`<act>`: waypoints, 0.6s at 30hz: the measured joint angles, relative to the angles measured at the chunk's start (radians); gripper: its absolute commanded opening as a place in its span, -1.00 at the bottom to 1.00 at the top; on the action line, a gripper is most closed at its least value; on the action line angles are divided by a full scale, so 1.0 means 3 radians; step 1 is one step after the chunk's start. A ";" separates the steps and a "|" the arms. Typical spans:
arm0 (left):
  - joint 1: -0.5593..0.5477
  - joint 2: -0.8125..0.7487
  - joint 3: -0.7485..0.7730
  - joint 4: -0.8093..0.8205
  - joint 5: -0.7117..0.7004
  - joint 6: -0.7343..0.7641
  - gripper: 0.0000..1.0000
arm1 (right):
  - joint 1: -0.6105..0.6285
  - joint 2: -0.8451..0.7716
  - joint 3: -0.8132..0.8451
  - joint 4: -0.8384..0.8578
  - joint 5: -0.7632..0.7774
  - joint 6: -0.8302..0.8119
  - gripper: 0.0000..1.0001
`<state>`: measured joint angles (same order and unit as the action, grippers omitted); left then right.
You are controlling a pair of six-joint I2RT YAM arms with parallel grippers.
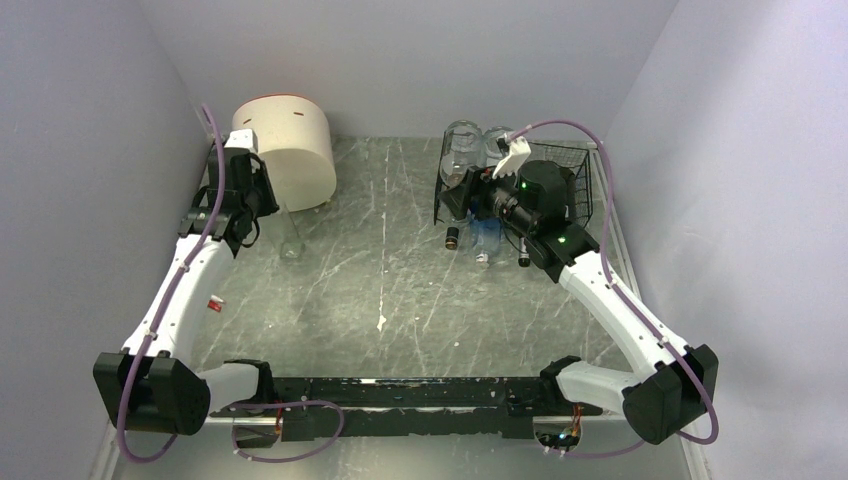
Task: Put the wine bottle on the wine rack
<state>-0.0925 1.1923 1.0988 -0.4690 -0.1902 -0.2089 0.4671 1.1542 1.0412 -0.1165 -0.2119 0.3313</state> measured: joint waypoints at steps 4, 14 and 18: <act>-0.0088 -0.0006 0.0050 -0.0079 0.0137 0.0072 -0.86 | 0.0000 -0.0001 0.0000 -0.0001 -0.0003 -0.0020 0.49; -0.1114 -0.0141 0.0281 -0.0201 0.0425 0.0126 -0.86 | 0.0080 -0.0001 -0.0010 0.0011 -0.0025 -0.0052 0.49; -0.1451 -0.0148 0.0272 -0.0167 0.0500 0.0175 -0.86 | 0.0179 -0.0001 -0.0032 0.0024 -0.0005 -0.0061 0.49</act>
<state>-0.5278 1.1481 1.1805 -0.5190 -0.0402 -0.1562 0.5209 1.1538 1.0317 -0.1093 -0.2134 0.3130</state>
